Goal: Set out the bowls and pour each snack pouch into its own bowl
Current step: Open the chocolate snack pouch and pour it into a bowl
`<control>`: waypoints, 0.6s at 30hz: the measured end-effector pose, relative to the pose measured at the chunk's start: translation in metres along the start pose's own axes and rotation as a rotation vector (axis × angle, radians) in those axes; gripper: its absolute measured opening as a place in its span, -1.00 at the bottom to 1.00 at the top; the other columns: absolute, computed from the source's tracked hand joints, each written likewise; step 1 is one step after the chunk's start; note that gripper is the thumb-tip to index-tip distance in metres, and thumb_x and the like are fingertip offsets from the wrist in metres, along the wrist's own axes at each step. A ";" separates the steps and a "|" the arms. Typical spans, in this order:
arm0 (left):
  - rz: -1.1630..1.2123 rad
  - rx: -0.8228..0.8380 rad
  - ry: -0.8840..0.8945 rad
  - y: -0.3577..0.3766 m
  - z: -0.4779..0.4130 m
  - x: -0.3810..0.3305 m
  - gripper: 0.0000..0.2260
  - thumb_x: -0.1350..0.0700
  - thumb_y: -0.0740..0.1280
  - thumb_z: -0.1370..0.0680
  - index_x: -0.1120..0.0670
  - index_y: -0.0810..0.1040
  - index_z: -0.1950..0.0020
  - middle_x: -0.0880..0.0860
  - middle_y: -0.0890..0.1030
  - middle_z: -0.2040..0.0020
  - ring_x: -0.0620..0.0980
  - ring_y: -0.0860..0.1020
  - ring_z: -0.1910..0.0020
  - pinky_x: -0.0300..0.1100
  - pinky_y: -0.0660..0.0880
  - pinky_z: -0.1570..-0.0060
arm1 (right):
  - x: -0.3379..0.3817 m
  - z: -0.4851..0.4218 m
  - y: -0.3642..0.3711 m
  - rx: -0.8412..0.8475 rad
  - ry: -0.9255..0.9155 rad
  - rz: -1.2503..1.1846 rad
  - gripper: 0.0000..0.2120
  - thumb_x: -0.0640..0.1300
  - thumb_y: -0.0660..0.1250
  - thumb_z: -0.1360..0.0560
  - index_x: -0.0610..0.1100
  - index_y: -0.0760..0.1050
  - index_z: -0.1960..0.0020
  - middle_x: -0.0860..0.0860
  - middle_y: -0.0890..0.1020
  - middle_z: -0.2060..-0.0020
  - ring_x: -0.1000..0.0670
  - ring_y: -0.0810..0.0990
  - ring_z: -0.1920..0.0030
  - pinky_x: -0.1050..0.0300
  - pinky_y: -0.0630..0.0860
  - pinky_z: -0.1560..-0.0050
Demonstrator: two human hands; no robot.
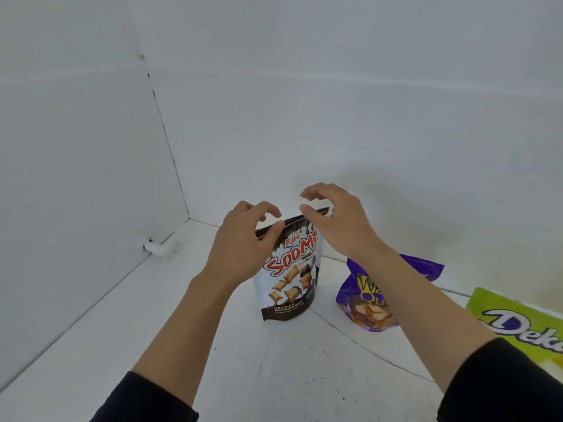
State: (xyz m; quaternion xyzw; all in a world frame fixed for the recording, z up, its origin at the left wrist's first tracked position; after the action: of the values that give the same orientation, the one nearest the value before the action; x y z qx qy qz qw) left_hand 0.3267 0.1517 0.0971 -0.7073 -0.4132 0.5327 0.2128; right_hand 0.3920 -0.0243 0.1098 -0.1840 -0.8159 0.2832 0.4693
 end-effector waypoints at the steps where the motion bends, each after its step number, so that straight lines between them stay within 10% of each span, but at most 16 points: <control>1: 0.005 0.026 -0.002 0.004 -0.001 0.005 -0.83 -0.10 0.31 -0.63 -0.13 0.56 -0.20 -0.05 0.54 -0.07 -0.05 0.55 -0.06 -0.10 0.57 -0.03 | -0.004 -0.003 0.003 0.042 0.036 -0.013 -0.81 -0.12 0.36 -0.58 0.00 0.58 -0.19 0.07 0.63 -0.12 0.08 0.53 -0.15 0.26 0.43 -0.07; 6: 0.039 0.102 -0.009 0.011 -0.002 0.019 -0.91 -0.01 0.31 -0.65 -0.05 0.58 -0.09 -0.09 0.68 0.06 -0.06 0.64 0.08 -0.11 0.60 0.12 | -0.008 -0.013 0.008 0.218 0.073 0.129 -0.85 -0.24 0.37 -0.53 -0.09 0.65 -0.06 0.08 0.63 0.06 0.05 0.56 -0.01 0.19 0.52 -0.04; 18: 0.106 0.014 0.032 -0.058 0.048 0.004 -0.96 -0.02 0.38 -0.61 -0.12 0.63 0.00 -0.16 0.69 0.07 -0.16 0.64 0.06 -0.24 0.57 0.13 | 0.039 0.048 -0.005 0.038 0.058 -0.206 -0.92 -0.19 0.49 -0.50 -0.02 0.66 0.11 0.13 0.67 0.15 0.16 0.63 0.11 0.42 0.50 0.17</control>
State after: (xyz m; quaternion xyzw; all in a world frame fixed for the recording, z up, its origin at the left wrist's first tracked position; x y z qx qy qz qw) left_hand 0.2619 0.1810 0.1215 -0.7353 -0.3679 0.5345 0.1957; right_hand 0.3312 -0.0204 0.1198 -0.0982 -0.8112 0.2434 0.5226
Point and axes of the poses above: each hand's wrist, its own z-axis away from the middle knuckle, its own y-axis out of the palm, x = y × z, the point moved 1 cm from there along -z, towards the middle knuckle
